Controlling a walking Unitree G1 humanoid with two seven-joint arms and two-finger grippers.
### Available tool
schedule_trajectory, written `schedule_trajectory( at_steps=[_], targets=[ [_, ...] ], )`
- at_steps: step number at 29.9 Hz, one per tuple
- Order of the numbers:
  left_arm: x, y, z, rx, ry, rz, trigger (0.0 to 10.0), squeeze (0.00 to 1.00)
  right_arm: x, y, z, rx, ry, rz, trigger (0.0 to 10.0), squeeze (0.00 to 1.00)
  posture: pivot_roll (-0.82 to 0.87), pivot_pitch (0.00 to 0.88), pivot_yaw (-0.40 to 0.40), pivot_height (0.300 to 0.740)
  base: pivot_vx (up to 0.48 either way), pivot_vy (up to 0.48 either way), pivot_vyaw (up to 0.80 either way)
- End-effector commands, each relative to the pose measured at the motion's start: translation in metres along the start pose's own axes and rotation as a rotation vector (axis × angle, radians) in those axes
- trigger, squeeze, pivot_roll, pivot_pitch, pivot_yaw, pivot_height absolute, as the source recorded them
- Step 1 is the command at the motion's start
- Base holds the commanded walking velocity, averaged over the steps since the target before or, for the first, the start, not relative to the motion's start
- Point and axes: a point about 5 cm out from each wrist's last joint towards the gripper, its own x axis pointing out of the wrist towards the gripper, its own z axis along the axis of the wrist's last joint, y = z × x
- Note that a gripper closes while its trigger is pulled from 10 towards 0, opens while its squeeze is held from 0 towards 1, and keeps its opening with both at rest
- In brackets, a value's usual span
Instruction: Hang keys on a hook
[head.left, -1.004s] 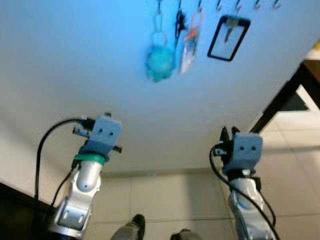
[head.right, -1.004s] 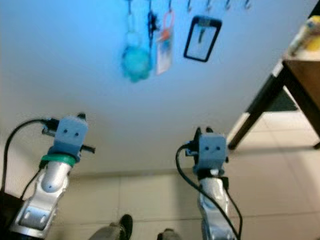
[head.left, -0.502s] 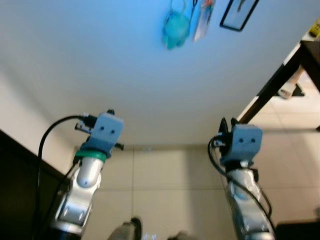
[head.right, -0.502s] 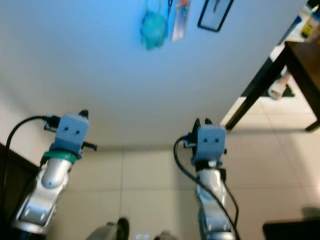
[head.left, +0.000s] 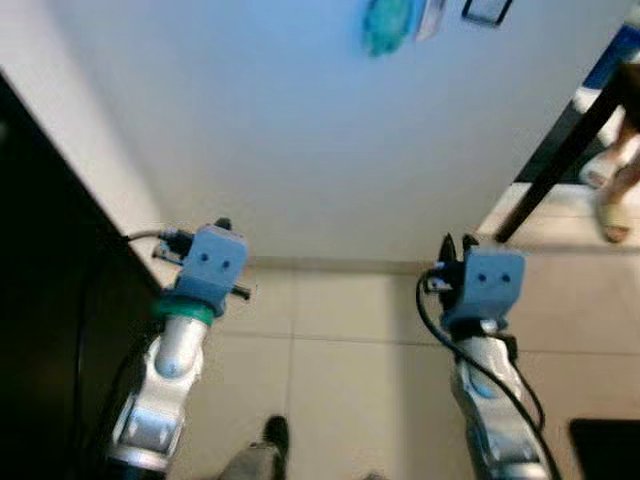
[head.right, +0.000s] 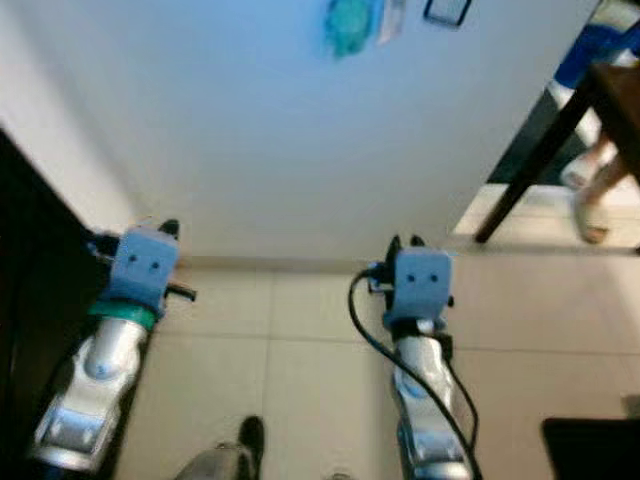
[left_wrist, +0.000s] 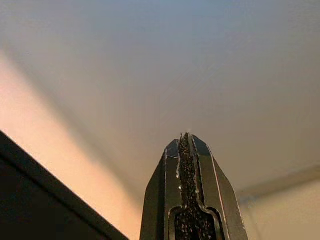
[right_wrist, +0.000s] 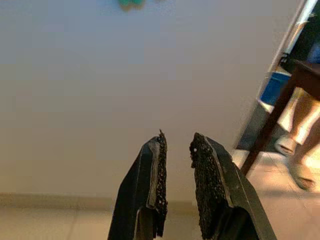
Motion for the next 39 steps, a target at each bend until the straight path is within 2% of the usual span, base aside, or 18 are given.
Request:
schedule_trajectory(
  at_steps=[1, 2, 3, 6, 9, 18, 39],
  targets=[
    [0.0, -0.003, -0.003, -0.034, 0.022, -0.018, 10.0, 0.0, -0.002, -0.003, -0.005, -0.002, 0.028, -0.012, 10.0, 0.0, 0.03, 0.084, 0.079, 0.74, -0.277, 0.0, -0.8],
    [0.001, -0.002, -0.006, -0.097, 0.065, -0.006, 10.0, 0.0, -0.002, -0.002, -0.005, 0.005, 0.03, -0.015, 10.0, 0.0, 0.02, 0.084, 0.079, 0.74, 0.0, 0.0, -0.8],
    [0.001, -0.002, -0.006, -0.097, 0.065, -0.006, 10.0, 0.0, -0.002, -0.002, -0.005, 0.005, 0.03, -0.015, 10.0, 0.0, 0.02, 0.084, 0.079, 0.74, 0.0, 0.0, -0.8],
    [0.003, 0.001, -0.014, -0.268, 0.192, 0.021, 10.0, 0.0, -0.001, -0.002, -0.005, 0.015, 0.031, -0.021, 10.0, 0.0, 0.02, 0.084, 0.08, 0.74, 0.0, 0.0, -0.8],
    [0.005, 0.003, -0.014, -0.308, 0.222, 0.021, 10.0, 0.0, 0.0, -0.002, -0.005, 0.018, 0.032, -0.021, 10.0, 0.0, 0.03, 0.083, 0.08, 0.74, 0.0, 0.0, -0.8],
    [0.008, 0.004, -0.013, -0.323, 0.229, 0.001, 10.0, 0.0, 0.001, 0.002, -0.006, 0.024, 0.035, -0.013, 10.0, 0.0, 0.03, 0.079, 0.082, 0.74, 0.0, 0.0, -0.8],
    [0.01, 0.006, -0.014, -0.268, 0.235, -0.028, 10.0, 0.0, 0.002, 0.006, -0.008, 0.026, 0.037, 0.001, 10.0, 0.0, 0.03, 0.069, 0.085, 0.74, 0.0, 0.0, -0.8]
  ],
)
